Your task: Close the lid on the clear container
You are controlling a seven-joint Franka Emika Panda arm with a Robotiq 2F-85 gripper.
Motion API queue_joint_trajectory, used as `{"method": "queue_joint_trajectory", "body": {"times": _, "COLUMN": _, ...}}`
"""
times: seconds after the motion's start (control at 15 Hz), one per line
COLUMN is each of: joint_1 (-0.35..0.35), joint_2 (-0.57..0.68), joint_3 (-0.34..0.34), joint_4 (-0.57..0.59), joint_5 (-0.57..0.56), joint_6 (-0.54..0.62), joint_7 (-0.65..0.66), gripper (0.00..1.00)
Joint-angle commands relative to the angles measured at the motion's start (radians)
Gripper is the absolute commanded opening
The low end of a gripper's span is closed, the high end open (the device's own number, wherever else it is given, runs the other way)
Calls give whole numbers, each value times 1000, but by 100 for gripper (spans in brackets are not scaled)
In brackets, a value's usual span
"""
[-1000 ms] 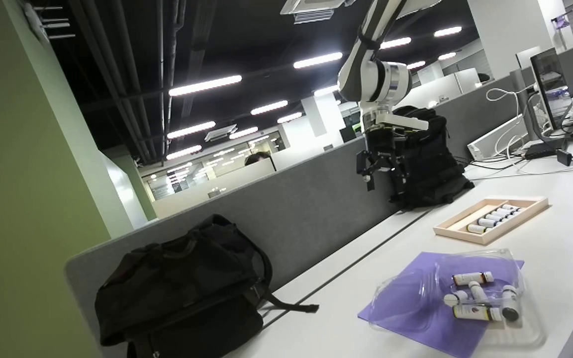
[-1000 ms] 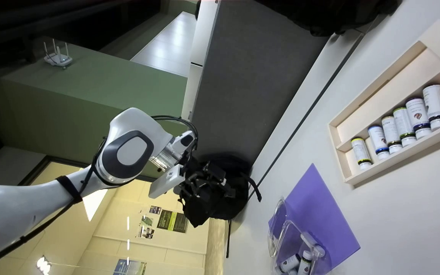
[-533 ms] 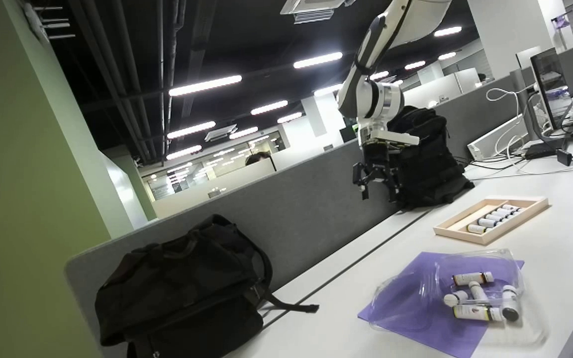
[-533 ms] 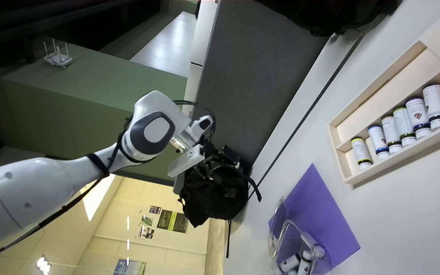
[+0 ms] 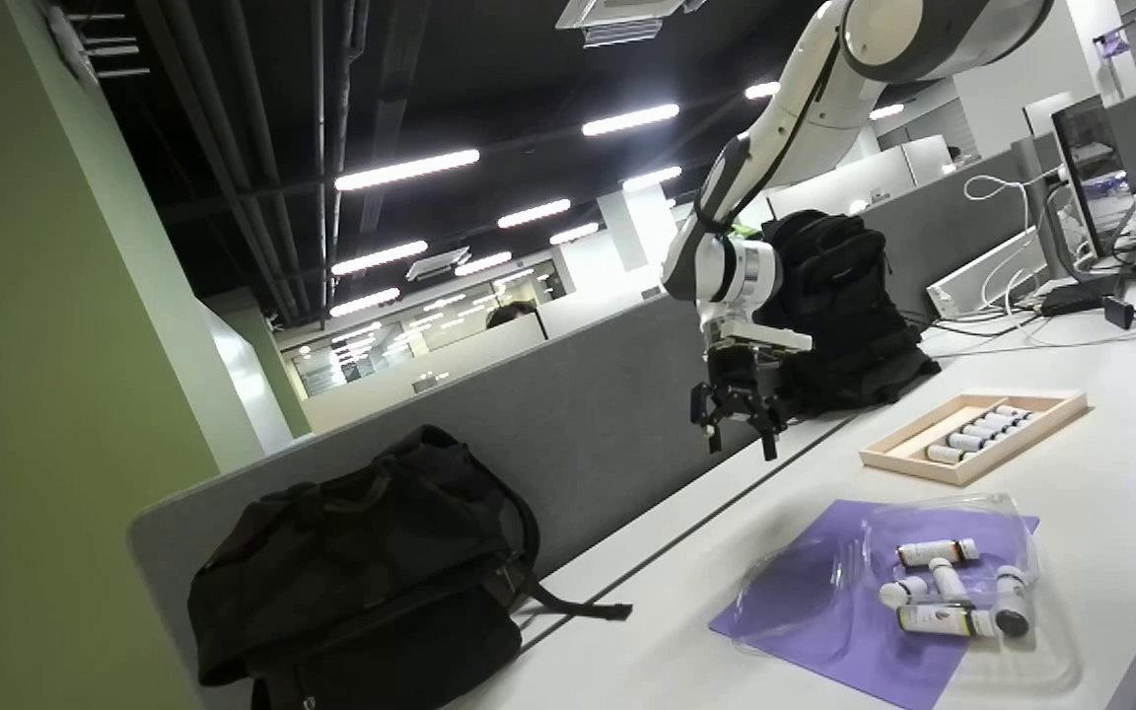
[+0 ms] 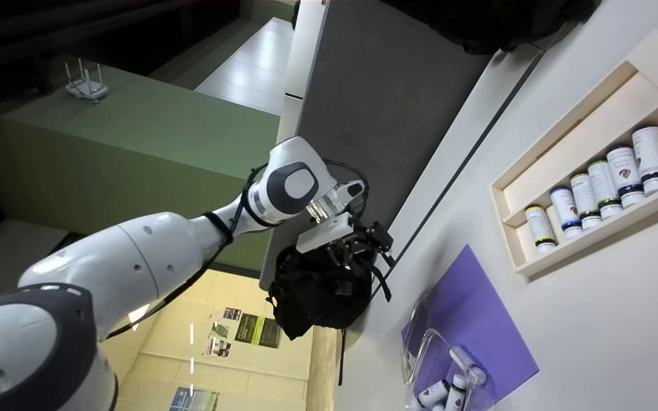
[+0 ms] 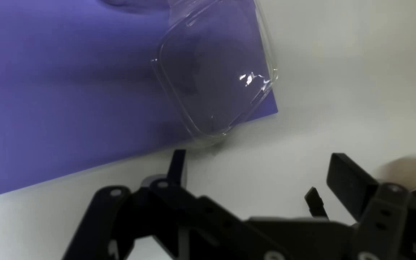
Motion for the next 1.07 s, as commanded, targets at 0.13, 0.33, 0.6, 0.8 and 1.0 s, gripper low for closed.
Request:
{"method": "queue_joint_trajectory", "body": {"times": 0.13, "joint_1": -19, "joint_2": 70, "joint_3": 34, "joint_4": 72, "joint_5": -32, "joint_6": -14, "joint_7": 34, "gripper": 100}}
{"method": "queue_joint_trajectory", "body": {"times": 0.33, "joint_1": -19, "joint_2": 74, "joint_3": 35, "joint_4": 89, "joint_5": -34, "joint_6": -20, "joint_7": 40, "gripper": 100}}
{"method": "queue_joint_trajectory", "body": {"times": 0.6, "joint_1": -50, "joint_2": 152, "joint_3": 46, "joint_4": 122, "joint_5": -36, "joint_6": -30, "joint_7": -10, "gripper": 100}}
{"method": "queue_joint_trajectory", "body": {"times": 0.8, "joint_1": -75, "joint_2": 195, "joint_3": 69, "joint_4": 130, "joint_5": -31, "joint_6": -29, "joint_7": -73, "gripper": 100}}
{"method": "queue_joint_trajectory", "body": {"times": 1.0, "joint_1": -100, "joint_2": 228, "joint_3": 99, "joint_4": 131, "joint_5": -15, "joint_6": -32, "joint_7": -118, "gripper": 100}}
